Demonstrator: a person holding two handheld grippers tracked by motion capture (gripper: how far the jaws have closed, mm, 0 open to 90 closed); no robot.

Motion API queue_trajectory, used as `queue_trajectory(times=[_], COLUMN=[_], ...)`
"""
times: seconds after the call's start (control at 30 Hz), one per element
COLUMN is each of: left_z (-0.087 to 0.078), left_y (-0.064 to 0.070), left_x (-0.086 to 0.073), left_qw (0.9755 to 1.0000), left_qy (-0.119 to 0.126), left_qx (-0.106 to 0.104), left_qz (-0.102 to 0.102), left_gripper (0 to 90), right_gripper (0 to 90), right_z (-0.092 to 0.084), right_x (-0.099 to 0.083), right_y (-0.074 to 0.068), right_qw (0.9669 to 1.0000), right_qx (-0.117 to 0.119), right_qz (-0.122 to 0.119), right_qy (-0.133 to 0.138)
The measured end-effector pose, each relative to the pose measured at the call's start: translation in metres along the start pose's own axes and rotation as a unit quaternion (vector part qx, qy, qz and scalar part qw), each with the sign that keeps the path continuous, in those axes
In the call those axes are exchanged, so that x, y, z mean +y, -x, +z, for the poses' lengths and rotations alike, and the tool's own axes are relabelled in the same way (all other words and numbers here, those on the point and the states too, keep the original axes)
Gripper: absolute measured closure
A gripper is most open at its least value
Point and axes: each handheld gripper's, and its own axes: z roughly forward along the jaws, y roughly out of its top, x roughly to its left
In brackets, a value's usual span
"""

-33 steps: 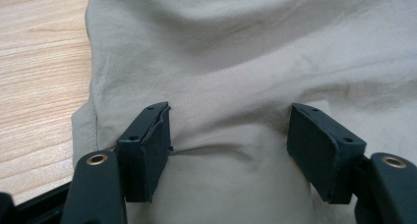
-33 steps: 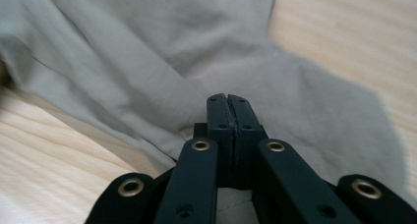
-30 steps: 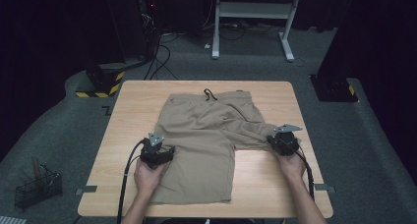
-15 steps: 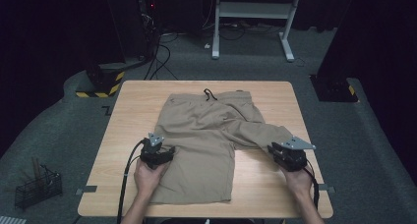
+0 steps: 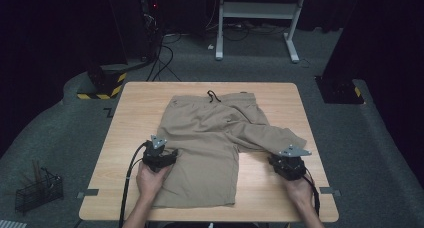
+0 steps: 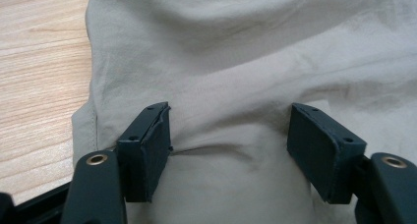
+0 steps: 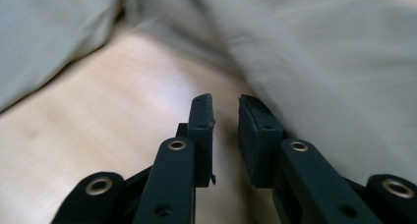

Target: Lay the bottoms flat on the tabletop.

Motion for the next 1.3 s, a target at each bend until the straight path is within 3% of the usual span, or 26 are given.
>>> queue_trajectory(times=[0.13, 0.27, 0.47, 0.6, 0.67, 0.73, 0.83, 0.97, 1.2, 1.3], left_z=[0.0, 0.0, 0.0, 0.0, 0.0, 0.0, 0.0, 0.0, 0.0, 0.0], left_y=[0.0, 0.0, 0.0, 0.0, 0.0, 0.0, 0.0, 0.0, 0.0, 0.0], left_x=[0.0, 0.0, 0.0, 0.0, 0.0, 0.0, 0.0, 0.0, 0.0, 0.0], left_qw=[1.0, 1.0, 1.0, 1.0, 1.0, 1.0, 1.0, 1.0, 1.0, 1.0], left_qy=[0.0, 0.0, 0.001, 0.0, 0.0, 0.0, 0.0, 0.001, 0.001, 0.001], left_qx=[0.0, 0.0, -0.001, -0.001, 0.0, 0.0, 0.0, -0.001, 0.0, 0.0], left_qz=[0.0, 0.0, 0.0, 0.0, 0.0, 0.0, 0.0, 0.0, 0.0, 0.0], left_gripper=[32.9, 32.9, 33.0, 33.0, 32.9, 32.9, 32.9, 32.9, 32.9, 32.9], right_gripper=[74.8, 75.4, 71.7, 66.8, 67.5, 72.0, 80.8, 84.3, 76.7, 71.0], right_z=[0.002, 0.021, 0.042, 0.025, 0.011, 0.002, -0.005, 0.003, 0.021, 0.029], right_x=[0.019, 0.032, 0.024, 0.027, 0.027, 0.025, 0.019, 0.013, 0.015, 0.014], right_y=[0.017, 0.032, 0.047, 0.044, 0.037, 0.027, 0.013, 0.001, 0.015, 0.02], right_qw=[0.9994, 0.9984, 0.9971, 0.9974, 0.9978, 0.9988, 0.9993, 0.9986, 0.9999, 0.9998], right_qx=[-0.029, -0.054, -0.046, -0.043, -0.035, -0.02, 0.011, 0.005, 0.0, 0.018], right_qz=[0.013, 0.018, 0.056, 0.059, 0.049, 0.025, -0.013, -0.052, -0.016, 0.003], right_qy=[0.013, 0.001, -0.02, 0.003, 0.027, 0.038, 0.034, 0.004, 0.006, -0.005])
